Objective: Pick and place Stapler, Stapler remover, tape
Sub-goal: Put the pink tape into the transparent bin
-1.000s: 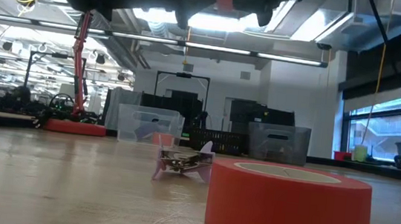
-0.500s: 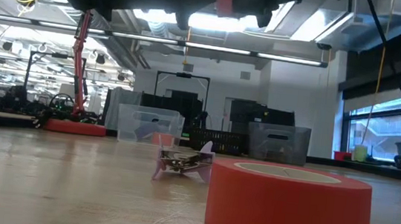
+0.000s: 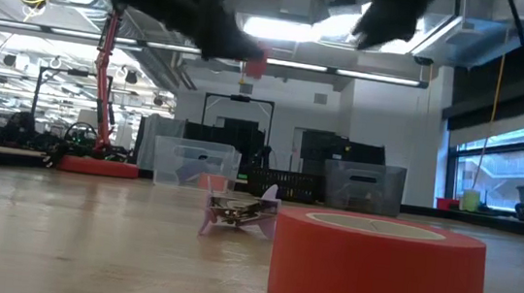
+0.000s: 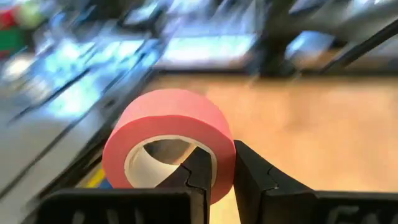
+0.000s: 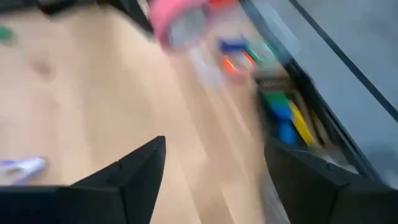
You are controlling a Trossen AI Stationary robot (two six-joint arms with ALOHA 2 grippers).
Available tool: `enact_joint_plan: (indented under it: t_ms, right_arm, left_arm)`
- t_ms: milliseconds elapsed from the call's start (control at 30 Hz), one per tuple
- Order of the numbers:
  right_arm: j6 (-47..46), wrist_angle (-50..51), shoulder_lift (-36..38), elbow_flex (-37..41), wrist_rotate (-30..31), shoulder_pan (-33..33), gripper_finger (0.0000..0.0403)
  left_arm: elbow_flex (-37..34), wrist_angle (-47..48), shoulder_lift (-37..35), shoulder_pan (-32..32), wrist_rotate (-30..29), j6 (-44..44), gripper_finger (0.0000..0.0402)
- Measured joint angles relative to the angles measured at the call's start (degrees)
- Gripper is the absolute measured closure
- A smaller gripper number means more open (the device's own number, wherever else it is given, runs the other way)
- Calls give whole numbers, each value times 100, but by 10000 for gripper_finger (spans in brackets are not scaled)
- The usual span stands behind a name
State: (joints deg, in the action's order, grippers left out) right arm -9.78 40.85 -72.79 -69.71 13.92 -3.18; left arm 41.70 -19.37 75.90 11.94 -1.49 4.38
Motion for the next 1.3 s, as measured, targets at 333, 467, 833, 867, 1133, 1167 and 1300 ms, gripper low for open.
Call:
enact_joint_plan:
  t_ms: [333,467,833,867,1133,1167,1300]
  right_arm:
    - [-1036,1419,81,0,849,-2,124]
    - [-942,1363,81,0,858,-2,124]
    - [-785,1211,79,0,855,-37,124]
    - [-783,1212,79,0,855,-38,124]
    - [-775,1216,77,0,855,-38,124]
    - [-774,1214,77,0,855,-37,124]
    - [-763,1214,77,0,855,-37,124]
  left_arm:
    - [1616,3279,508,1704,-596,870,369]
    - [2197,4240,1070,2346,-341,1077,369]
    - [2898,5475,2639,2478,604,2657,369]
    - [2908,5475,2699,2475,621,2763,369]
    - [2906,5527,2803,2316,549,3705,369]
    - [2902,5563,2784,2291,488,3945,369]
    - [2890,5858,2756,2122,80,4947,369]
